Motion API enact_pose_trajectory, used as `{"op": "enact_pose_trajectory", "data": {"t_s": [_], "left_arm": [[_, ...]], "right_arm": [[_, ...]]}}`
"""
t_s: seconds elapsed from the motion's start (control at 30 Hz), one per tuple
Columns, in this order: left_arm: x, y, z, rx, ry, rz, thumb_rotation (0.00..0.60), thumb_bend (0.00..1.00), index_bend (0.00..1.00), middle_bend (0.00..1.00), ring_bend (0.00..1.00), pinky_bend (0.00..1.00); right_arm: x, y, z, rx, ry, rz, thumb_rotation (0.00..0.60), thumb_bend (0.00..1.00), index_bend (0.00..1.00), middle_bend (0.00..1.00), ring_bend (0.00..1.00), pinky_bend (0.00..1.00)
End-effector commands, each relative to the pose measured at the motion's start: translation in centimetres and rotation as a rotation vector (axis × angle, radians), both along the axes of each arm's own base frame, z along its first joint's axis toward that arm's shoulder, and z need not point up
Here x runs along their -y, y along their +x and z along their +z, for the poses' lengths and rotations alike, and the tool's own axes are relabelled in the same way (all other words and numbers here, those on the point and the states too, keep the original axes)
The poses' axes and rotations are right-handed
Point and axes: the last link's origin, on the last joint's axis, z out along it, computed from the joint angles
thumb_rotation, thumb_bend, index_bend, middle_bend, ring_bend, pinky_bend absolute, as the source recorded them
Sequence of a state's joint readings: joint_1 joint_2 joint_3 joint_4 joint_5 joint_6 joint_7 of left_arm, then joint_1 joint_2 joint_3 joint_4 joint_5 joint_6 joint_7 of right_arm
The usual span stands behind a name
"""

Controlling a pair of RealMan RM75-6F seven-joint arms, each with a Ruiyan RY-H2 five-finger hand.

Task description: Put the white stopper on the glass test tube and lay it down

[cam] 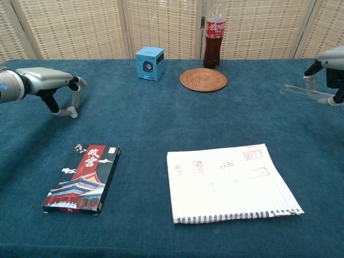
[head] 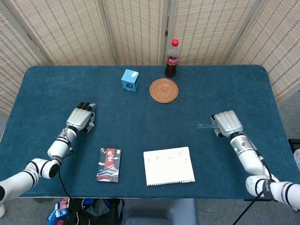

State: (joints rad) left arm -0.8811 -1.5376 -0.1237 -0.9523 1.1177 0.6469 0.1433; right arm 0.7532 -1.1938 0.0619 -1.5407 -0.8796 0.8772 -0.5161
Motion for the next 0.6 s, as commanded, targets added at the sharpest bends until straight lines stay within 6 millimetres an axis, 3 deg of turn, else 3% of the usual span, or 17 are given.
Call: {"op": "enact_pose_trajectory", "data": {"t_s": [0.03, 0.3, 0.6], "left_arm": [[-0.1, 0.1, 0.6, 0.034, 0.016, 0.002, 0.6, 0.4, 0.55, 0.0, 0.0, 0.0], [0.4, 1.9, 4.8, 0.2, 0.066, -0.02, 0.6, 0.43, 0.57, 0.02, 0.0, 0.0], [2.1, 4.9, 9.4, 0.36, 0.101, -0.082, 0.6, 0.43, 0.55, 0.02, 0.0, 0.0]], "right_arm": [[0.1, 0.1, 0.0, 0.006, -0.002, 0.002, 0.6, 0.62, 0.81, 1.0, 1.0, 1.0], [0.5, 2.1, -0.3, 0.124, -0.019, 0.039, 0.6, 0.62, 0.83, 1.0, 1.0, 1.0], [0.8, 5.7, -2.9, 0.35, 0.017, 0.091, 0.6, 0.62, 0.84, 1.0, 1.0, 1.0]]}}
